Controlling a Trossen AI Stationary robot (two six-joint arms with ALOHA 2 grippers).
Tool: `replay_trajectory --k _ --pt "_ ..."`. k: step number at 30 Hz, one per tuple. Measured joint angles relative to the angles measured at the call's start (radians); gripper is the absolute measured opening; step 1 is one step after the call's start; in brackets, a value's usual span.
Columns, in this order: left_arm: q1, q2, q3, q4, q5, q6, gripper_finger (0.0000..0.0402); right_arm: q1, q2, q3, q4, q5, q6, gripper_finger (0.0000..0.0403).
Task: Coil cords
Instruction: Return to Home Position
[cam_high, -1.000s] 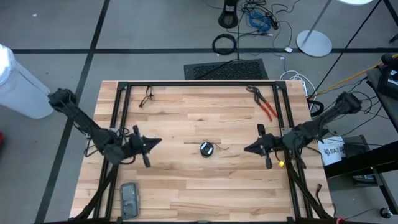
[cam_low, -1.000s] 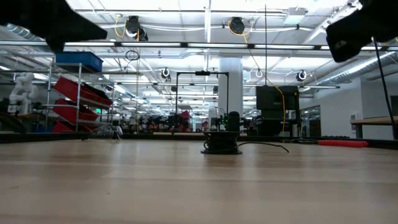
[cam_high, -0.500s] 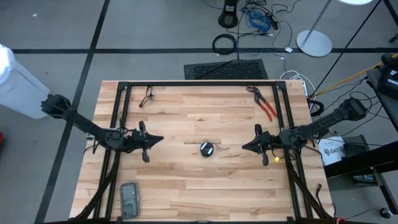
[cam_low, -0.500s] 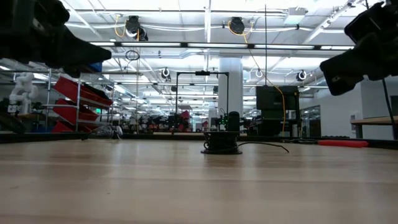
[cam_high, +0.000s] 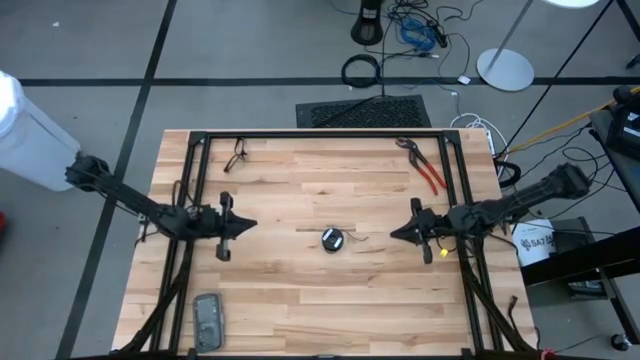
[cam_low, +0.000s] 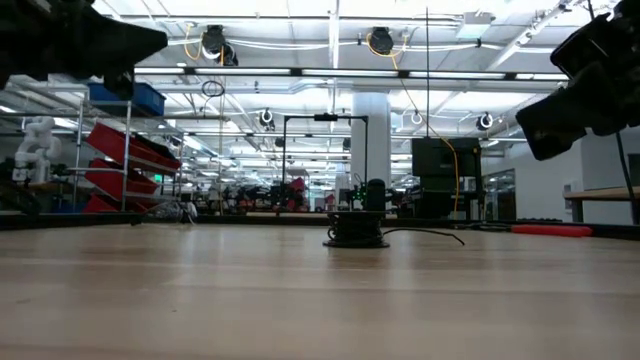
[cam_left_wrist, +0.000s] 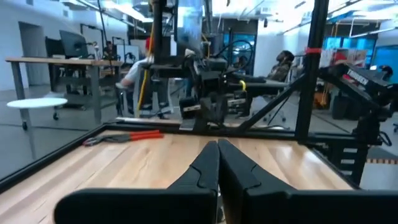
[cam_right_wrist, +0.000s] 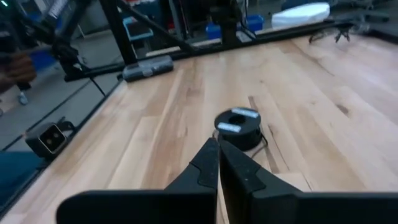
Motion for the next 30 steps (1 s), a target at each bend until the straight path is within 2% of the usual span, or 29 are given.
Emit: replay_trajectory --k 6,13,24,30 --pt "0.000 -0.172 0.000 -0.177 0.006 0.002 0.0004 0.000 -0.123 0.000 -0.059 0.000 -0.027 0.0000" --pt "0.000 -0.342 0.000 -0.356 0.021 0.001 0.0004 0.000 -0.279 0.001 -0.231 -0.005 -0.028 0.0000" --pt "0.000 -0.613 0.000 -0.654 0.012 -0.002 0.0004 0.000 -0.421 0.019 -0.288 -0.032 -0.082 0.0000" --pt "0.000 -0.619 0.000 -0.703 0.005 -0.013 0.0004 0.000 -0.443 0.027 -0.312 -0.033 -0.100 0.0000"
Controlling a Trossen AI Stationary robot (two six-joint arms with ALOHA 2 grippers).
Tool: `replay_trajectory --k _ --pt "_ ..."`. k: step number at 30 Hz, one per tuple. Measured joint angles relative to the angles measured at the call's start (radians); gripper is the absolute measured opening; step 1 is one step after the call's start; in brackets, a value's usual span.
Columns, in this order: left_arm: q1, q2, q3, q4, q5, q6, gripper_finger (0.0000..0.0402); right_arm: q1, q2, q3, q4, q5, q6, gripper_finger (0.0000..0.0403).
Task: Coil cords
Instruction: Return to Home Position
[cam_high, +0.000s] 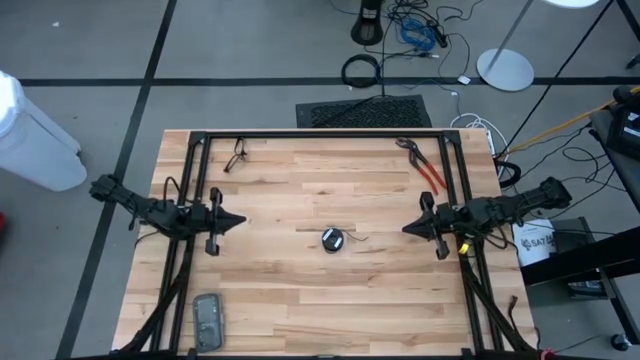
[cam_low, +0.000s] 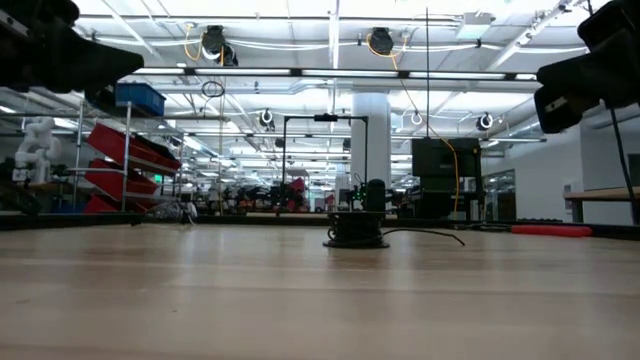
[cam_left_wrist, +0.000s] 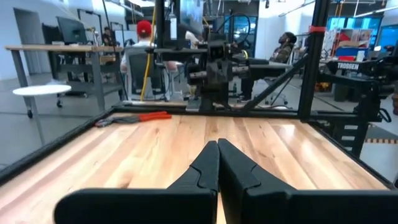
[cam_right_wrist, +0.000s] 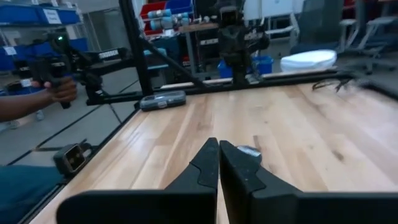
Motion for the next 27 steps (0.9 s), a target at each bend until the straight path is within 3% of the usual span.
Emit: replay_trajectory --k 6,14,20,27 --pt "0.005 0.000 0.000 0.000 0.000 0.027 0.0004 -0.026 -0.028 0.000 0.008 0.034 -0.060 0.0000" --pt "0.100 0.000 0.000 0.010 0.060 0.037 0.0004 -0.135 -0.030 0.000 0.016 -0.099 -0.117 0.0000" --pt "0.209 0.000 0.000 0.044 0.181 0.055 0.0004 -0.208 -0.030 0.000 0.056 -0.199 -0.135 0.0000" --pt "0.327 0.000 0.000 0.028 0.271 0.054 0.0004 -0.257 -0.029 0.000 0.087 -0.209 -0.153 0.0000"
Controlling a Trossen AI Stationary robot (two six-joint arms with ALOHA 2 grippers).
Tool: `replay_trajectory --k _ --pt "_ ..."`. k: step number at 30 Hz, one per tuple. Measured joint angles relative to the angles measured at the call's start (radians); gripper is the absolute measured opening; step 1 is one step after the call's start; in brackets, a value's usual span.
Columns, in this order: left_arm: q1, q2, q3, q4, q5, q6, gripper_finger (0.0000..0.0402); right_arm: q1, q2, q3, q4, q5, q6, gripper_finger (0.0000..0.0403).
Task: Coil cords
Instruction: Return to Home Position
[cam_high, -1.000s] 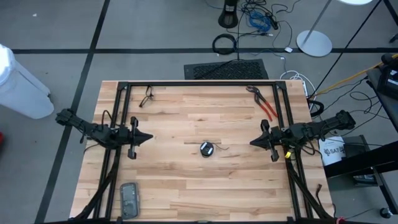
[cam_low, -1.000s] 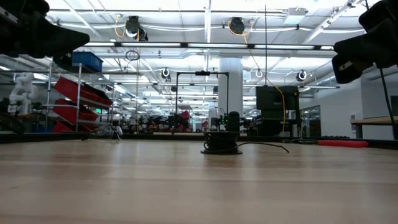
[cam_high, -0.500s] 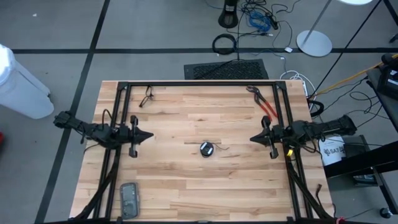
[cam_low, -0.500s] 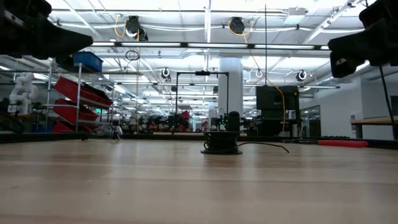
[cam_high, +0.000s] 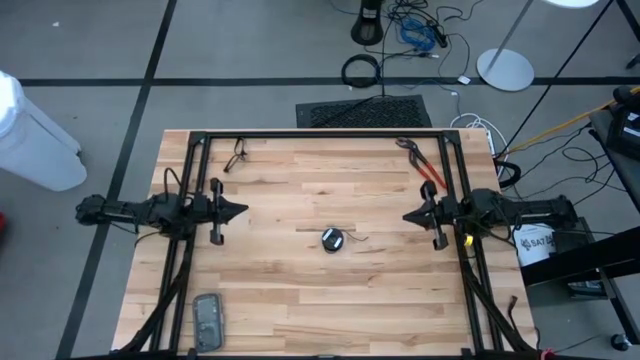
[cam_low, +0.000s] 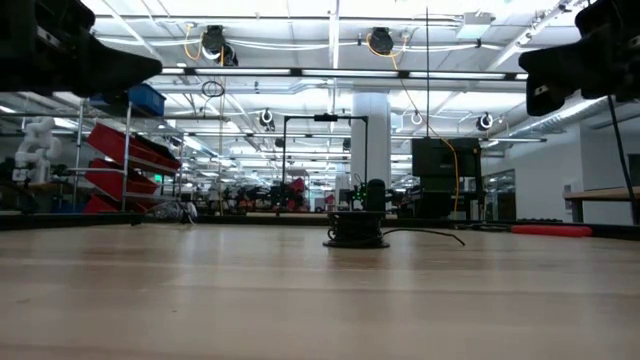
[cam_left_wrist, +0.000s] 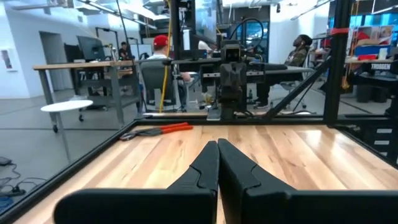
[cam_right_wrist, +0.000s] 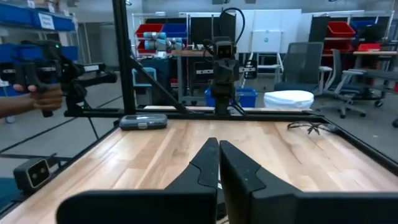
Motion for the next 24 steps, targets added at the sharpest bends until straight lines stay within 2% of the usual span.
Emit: replay_trajectory --k 6,12,24 --pt "0.058 0.000 0.000 -0.007 0.100 -0.036 0.0004 -0.020 0.000 0.000 -0.026 -0.006 0.001 0.0000" --pt "0.069 0.000 0.000 -0.004 0.103 -0.042 0.0004 -0.019 0.013 -0.027 -0.033 -0.017 0.070 0.0000" --pt "0.068 0.000 0.000 -0.067 0.100 -0.096 0.0004 -0.020 0.014 -0.027 -0.033 -0.016 0.067 0.0000"
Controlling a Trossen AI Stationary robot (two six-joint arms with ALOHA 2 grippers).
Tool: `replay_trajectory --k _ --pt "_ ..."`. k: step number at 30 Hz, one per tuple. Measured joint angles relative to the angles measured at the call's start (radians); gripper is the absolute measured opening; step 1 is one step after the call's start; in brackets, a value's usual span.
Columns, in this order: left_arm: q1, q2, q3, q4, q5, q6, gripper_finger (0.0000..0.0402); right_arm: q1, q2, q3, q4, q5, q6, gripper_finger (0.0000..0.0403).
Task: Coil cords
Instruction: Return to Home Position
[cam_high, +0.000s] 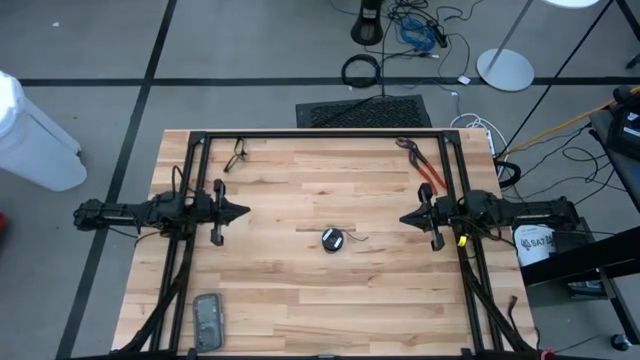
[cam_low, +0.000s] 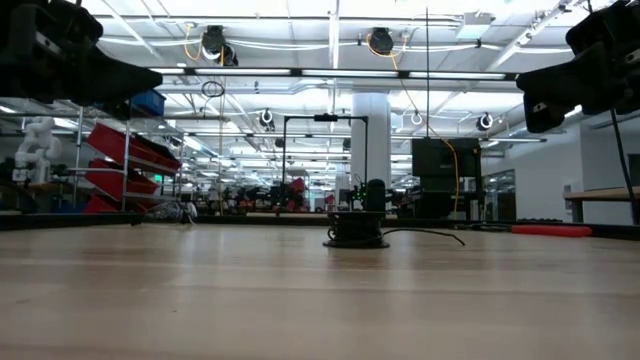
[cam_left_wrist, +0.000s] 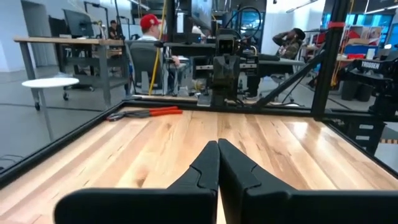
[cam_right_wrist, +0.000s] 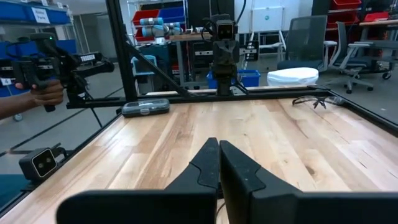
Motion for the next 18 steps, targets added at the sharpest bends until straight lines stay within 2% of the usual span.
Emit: replay_trajectory --k 13,18 --pt "0.000 0.005 0.000 -0.005 0.002 -0.019 0.0004 0.000 0.000 0.000 -0.001 0.000 0.011 0.0000" --pt "0.000 0.032 0.000 -0.014 0.044 -0.016 0.0004 0.000 0.000 0.000 -0.002 0.006 0.002 0.0000"
